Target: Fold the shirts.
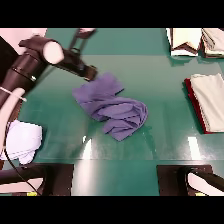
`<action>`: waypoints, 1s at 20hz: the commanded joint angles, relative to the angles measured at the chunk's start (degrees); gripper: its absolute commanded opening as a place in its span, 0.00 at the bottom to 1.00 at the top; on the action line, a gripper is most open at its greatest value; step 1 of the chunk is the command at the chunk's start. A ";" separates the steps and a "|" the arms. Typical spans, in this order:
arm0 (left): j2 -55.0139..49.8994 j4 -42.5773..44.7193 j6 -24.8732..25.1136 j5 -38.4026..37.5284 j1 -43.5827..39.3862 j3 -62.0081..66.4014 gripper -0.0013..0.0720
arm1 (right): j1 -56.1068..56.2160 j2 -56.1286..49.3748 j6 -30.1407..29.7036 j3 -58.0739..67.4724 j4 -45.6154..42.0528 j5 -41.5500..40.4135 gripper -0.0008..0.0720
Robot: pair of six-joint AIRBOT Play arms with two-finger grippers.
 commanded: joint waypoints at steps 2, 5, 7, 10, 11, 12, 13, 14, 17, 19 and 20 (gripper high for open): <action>-4.02 -6.60 -0.48 -0.70 15.54 -6.25 0.70 | -0.02 -0.28 0.00 0.15 0.04 0.55 0.04; -9.18 -8.63 -0.46 -0.87 19.12 -8.46 0.70 | -0.02 -0.28 0.00 0.09 0.04 0.57 0.04; -12.24 -10.64 0.22 -0.68 19.39 -8.46 0.70 | -0.02 -0.28 0.00 0.02 0.04 0.98 0.04; -15.39 -14.03 1.46 0.39 18.05 -8.55 0.70 | -0.02 0.70 0.02 -4.59 0.11 0.72 0.04; -15.76 -13.97 1.66 1.22 17.31 -8.57 0.70 | -0.04 1.29 0.00 -7.23 0.11 0.63 0.04; -15.76 -14.08 2.08 2.27 16.76 -8.50 0.70 | -0.04 1.95 0.02 -10.47 0.11 0.42 0.04; -15.76 -14.08 2.01 2.99 16.33 -8.24 0.67 | -0.04 2.56 0.02 -13.68 0.04 0.02 0.04; -15.76 -14.32 2.03 3.13 16.33 -7.82 0.30 | -0.04 3.10 0.02 -17.44 0.02 -0.46 0.04; -15.12 -13.35 2.05 0.68 16.50 -3.91 0.05 | -0.04 3.50 0.04 -28.68 0.07 -0.63 0.04; -13.46 -13.14 2.51 -0.37 16.50 -0.70 0.05 | -0.02 3.45 0.07 -37.27 0.17 -1.33 0.04; -12.41 -13.14 2.51 -0.26 16.50 0.39 0.05 | -0.02 3.43 0.11 -42.07 0.42 -2.16 0.09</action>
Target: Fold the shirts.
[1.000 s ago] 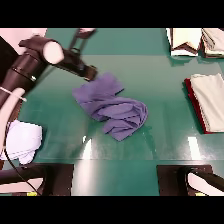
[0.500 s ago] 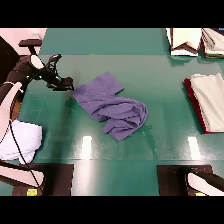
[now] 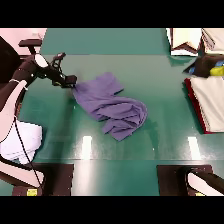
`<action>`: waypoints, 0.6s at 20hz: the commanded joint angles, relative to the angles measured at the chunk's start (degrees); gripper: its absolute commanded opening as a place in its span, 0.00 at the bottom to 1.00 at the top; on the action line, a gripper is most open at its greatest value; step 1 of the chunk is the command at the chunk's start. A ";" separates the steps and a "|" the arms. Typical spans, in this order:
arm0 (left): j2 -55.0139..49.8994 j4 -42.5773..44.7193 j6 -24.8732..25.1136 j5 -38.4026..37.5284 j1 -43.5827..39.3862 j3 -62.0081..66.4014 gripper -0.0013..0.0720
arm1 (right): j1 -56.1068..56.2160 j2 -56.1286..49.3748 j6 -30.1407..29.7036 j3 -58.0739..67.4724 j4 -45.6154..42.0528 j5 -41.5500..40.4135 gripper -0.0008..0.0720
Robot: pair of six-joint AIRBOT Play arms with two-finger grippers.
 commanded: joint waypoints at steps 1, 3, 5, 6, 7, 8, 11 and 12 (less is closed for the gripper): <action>2.51 0.39 0.50 -0.83 0.02 4.17 0.05 | 0.00 0.22 0.00 -15.52 1.27 -2.05 0.38; 3.76 0.37 0.48 -0.79 0.02 5.01 0.05 | 0.31 -0.20 -0.09 -25.31 6.10 -5.68 0.63; 3.96 0.33 0.46 -1.14 0.02 5.01 0.05 | 2.38 -2.36 -0.90 -31.82 9.77 -9.25 0.63; 3.96 0.33 0.46 -1.62 0.02 5.01 0.05 | 4.04 -3.87 -1.92 -33.75 11.54 -10.91 0.63; 3.96 0.17 0.46 -2.08 0.02 5.03 0.05 | 5.99 -5.60 -3.19 -34.93 13.86 -12.70 0.63; 3.96 0.07 0.48 -2.34 0.02 5.01 0.05 | 8.07 -7.69 -4.70 -35.43 16.48 -14.78 0.63; 3.96 0.07 0.48 -2.64 0.02 5.01 0.05 | 13.73 -14.29 -6.91 -33.16 21.59 -19.23 0.63; 3.96 0.07 0.48 -2.80 0.02 5.01 0.05 | 15.13 -16.22 -6.91 -31.63 21.16 -19.91 0.63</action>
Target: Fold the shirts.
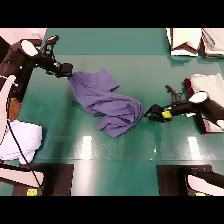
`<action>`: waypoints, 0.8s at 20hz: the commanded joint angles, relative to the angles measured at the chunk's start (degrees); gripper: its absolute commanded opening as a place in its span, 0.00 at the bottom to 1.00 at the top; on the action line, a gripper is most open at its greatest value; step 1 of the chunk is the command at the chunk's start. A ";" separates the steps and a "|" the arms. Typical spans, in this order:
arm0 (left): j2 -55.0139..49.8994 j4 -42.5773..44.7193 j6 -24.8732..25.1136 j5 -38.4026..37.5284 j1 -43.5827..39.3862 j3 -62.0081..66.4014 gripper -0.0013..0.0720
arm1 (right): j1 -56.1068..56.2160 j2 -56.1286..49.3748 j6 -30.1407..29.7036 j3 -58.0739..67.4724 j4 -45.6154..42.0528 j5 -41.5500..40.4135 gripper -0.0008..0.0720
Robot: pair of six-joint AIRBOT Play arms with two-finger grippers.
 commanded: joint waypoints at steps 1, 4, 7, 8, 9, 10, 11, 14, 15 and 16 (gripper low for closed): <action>0.11 -0.09 0.04 -0.81 0.00 0.13 0.05 | 5.35 -6.93 -1.99 2.21 3.96 -4.61 0.63; 0.17 0.02 0.42 -1.31 0.00 0.15 0.05 | 6.49 -11.30 -2.38 7.06 2.36 -4.98 0.27; 3.50 1.40 0.42 0.26 0.00 0.15 0.05 | 5.79 -9.94 -2.14 11.54 -5.29 -4.31 0.04; 6.29 2.12 0.42 1.95 0.02 0.17 0.05 | 4.94 -7.85 -1.57 13.44 -8.35 -3.43 0.04; 9.84 3.34 0.42 3.93 0.02 0.17 0.05 | 3.63 -4.85 -0.59 16.20 -11.65 -1.97 0.04; 13.62 3.98 0.44 5.75 0.00 0.20 0.05 | 2.19 -1.86 -0.13 19.06 -14.16 -0.20 0.04; 17.57 4.33 0.44 7.43 0.00 0.46 0.05 | 0.42 1.70 -0.04 22.53 -16.17 2.14 0.04; 29.00 4.07 1.77 8.04 0.00 4.57 0.05 | -4.13 11.58 0.26 33.40 -17.94 8.15 0.04; 32.46 3.06 1.95 7.76 0.00 6.38 0.05 | -5.03 14.36 0.44 36.61 -18.40 9.88 0.04; 35.39 2.64 1.95 7.56 0.00 8.07 0.05 | -5.84 16.90 0.98 39.34 -18.51 11.28 0.04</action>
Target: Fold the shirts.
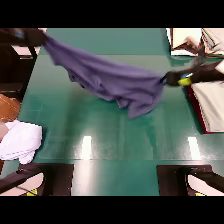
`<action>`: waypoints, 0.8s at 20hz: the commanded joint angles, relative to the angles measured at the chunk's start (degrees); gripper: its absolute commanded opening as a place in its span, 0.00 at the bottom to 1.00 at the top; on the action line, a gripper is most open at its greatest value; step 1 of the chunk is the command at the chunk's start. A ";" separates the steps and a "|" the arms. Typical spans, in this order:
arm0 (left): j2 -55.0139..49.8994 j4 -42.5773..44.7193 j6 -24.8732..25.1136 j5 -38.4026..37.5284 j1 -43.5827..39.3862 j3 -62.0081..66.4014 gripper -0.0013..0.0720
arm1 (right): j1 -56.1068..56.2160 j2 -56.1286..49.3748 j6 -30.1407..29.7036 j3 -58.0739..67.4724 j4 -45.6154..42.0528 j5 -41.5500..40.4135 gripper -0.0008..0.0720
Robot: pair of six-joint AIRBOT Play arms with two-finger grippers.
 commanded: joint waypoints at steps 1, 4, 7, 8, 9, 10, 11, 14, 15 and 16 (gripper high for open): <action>11.72 -1.20 0.66 1.14 0.02 5.35 0.05 | -3.58 9.99 1.60 10.86 -2.89 6.64 0.04; 17.33 -1.42 0.63 0.90 0.02 10.62 0.05 | -5.03 14.88 2.97 17.42 -2.97 10.95 0.04; 18.49 -2.89 0.66 -1.29 0.02 17.18 0.05 | -7.17 16.55 4.79 23.98 -2.99 14.97 0.04; 18.49 -3.72 1.20 -1.86 0.02 19.06 0.04 | -8.02 16.26 5.79 26.12 -2.99 16.87 0.04; 18.49 -3.93 2.19 -1.51 0.02 19.87 0.04 | -8.59 15.52 6.97 28.06 -2.97 18.71 0.04; 18.49 -3.78 2.19 -1.25 0.02 19.85 0.04 | -8.72 14.49 7.89 29.73 -3.06 20.59 0.04; 17.81 -2.95 2.32 -2.16 0.02 19.76 0.04 | -8.72 12.96 9.35 31.06 -3.06 22.38 0.04; 12.90 -0.76 2.80 -6.14 0.02 17.42 0.04 | -8.04 7.28 12.57 29.90 -3.02 25.75 0.04; 10.03 -0.39 2.80 -7.67 0.02 15.98 0.05 | -7.04 4.76 12.79 27.82 -2.99 26.56 0.04; 6.97 -0.42 2.75 -9.33 0.02 14.47 0.05 | -5.68 2.14 12.85 25.00 -3.17 26.47 0.04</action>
